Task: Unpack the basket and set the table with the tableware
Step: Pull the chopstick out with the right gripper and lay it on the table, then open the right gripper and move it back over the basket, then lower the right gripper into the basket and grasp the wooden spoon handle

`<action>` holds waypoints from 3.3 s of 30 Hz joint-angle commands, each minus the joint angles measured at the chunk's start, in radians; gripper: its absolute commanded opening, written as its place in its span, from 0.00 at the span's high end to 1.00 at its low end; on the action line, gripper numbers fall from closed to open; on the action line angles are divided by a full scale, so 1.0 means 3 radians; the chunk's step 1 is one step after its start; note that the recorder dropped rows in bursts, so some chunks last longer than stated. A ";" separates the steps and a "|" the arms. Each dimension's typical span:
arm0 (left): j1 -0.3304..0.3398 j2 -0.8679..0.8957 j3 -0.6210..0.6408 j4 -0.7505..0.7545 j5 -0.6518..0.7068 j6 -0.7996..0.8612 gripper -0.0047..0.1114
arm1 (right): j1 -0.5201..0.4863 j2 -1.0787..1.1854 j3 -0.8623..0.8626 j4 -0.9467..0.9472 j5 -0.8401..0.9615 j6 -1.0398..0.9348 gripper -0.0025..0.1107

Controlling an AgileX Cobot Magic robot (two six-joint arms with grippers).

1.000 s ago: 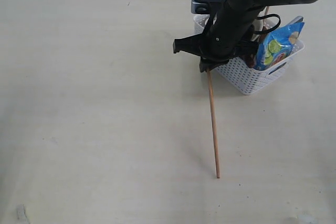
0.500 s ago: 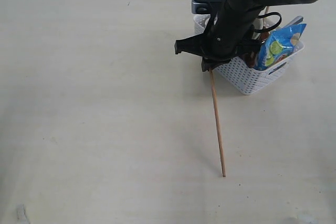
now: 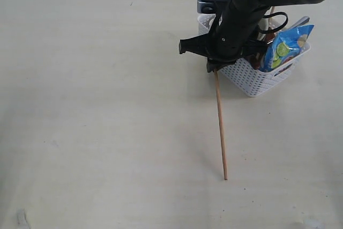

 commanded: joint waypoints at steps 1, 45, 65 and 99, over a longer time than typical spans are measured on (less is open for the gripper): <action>0.0010 -0.0011 0.0013 0.0013 -0.0010 0.0007 0.96 | -0.0009 -0.0007 0.0003 -0.0038 -0.0046 0.0063 0.98; 0.0010 -0.0011 0.0013 0.0013 -0.0010 0.0007 0.96 | -0.0675 -0.0890 -0.0997 -0.0142 0.1343 -0.0923 0.59; 0.0010 -0.0011 0.0013 -0.0012 -0.0010 0.0007 0.96 | -0.0661 -0.0014 -0.0965 0.0443 0.1775 -0.1557 0.59; 0.0010 -0.0011 0.0013 -0.0012 -0.0010 0.0007 0.96 | -0.0661 0.0000 -0.0851 0.0165 0.1775 -0.1346 0.59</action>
